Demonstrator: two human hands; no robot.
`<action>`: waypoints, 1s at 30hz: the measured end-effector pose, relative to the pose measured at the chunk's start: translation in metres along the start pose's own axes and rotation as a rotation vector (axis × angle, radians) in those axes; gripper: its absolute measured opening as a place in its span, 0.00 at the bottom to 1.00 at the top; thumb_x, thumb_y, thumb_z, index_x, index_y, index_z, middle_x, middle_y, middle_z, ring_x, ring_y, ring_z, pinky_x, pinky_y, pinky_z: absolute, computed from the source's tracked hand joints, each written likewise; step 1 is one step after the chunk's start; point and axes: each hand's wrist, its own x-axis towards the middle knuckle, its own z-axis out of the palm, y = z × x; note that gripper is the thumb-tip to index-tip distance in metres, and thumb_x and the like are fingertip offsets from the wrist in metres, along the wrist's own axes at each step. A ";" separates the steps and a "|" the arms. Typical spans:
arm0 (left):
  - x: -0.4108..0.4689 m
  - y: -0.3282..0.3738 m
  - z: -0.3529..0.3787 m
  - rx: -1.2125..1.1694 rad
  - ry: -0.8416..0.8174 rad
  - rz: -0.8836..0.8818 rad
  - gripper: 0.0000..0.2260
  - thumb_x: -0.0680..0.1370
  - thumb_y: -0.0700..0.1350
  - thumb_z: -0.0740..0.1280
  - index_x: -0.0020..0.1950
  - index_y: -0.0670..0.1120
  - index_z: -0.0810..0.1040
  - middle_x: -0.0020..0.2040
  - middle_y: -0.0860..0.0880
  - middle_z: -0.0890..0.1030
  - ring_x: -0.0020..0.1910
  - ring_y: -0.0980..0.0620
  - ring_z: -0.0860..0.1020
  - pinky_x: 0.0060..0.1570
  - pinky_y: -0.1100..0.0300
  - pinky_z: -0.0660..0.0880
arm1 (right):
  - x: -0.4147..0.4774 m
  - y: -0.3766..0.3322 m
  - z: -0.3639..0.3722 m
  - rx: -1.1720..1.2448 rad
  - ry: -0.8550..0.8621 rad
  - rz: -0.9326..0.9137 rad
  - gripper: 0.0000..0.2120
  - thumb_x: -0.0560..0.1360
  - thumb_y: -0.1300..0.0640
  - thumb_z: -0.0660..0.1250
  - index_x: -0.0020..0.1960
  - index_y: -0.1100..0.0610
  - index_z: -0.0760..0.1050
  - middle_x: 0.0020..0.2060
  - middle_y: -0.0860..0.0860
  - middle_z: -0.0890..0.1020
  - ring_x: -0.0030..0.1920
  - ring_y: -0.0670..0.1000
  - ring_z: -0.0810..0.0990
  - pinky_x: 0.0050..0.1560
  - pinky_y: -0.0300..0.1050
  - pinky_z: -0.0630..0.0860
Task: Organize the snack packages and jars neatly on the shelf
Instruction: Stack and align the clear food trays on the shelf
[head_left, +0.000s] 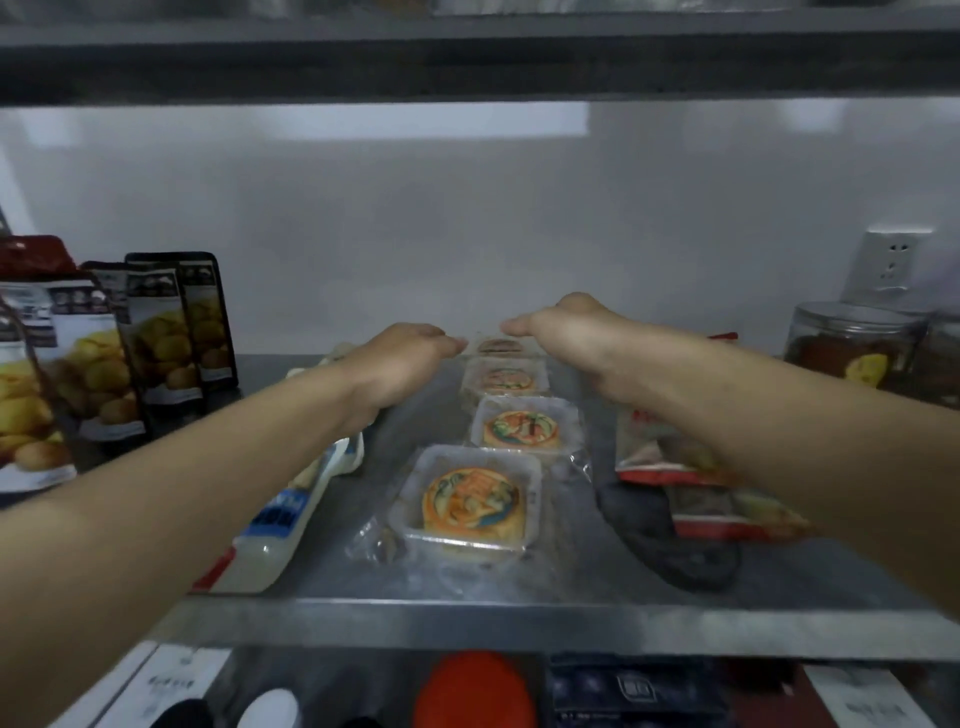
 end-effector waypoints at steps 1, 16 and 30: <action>-0.006 -0.001 0.000 0.026 0.017 -0.004 0.21 0.78 0.52 0.66 0.68 0.46 0.73 0.67 0.47 0.75 0.65 0.48 0.73 0.67 0.56 0.67 | -0.008 0.000 0.002 0.010 -0.012 -0.004 0.16 0.74 0.47 0.70 0.51 0.58 0.72 0.49 0.50 0.78 0.50 0.52 0.77 0.51 0.44 0.74; -0.105 -0.013 0.008 0.194 0.044 0.471 0.34 0.68 0.50 0.77 0.72 0.56 0.68 0.68 0.54 0.71 0.67 0.56 0.68 0.67 0.60 0.64 | -0.121 0.056 0.014 -0.420 0.013 -0.383 0.46 0.70 0.31 0.65 0.79 0.48 0.49 0.77 0.49 0.58 0.76 0.51 0.57 0.75 0.53 0.58; -0.118 -0.002 0.031 -0.192 -0.109 0.081 0.32 0.67 0.46 0.78 0.67 0.57 0.68 0.49 0.64 0.73 0.45 0.65 0.74 0.43 0.67 0.70 | -0.107 0.087 -0.024 -0.552 -0.055 -0.154 0.33 0.80 0.40 0.57 0.79 0.53 0.53 0.74 0.53 0.67 0.74 0.56 0.64 0.72 0.50 0.63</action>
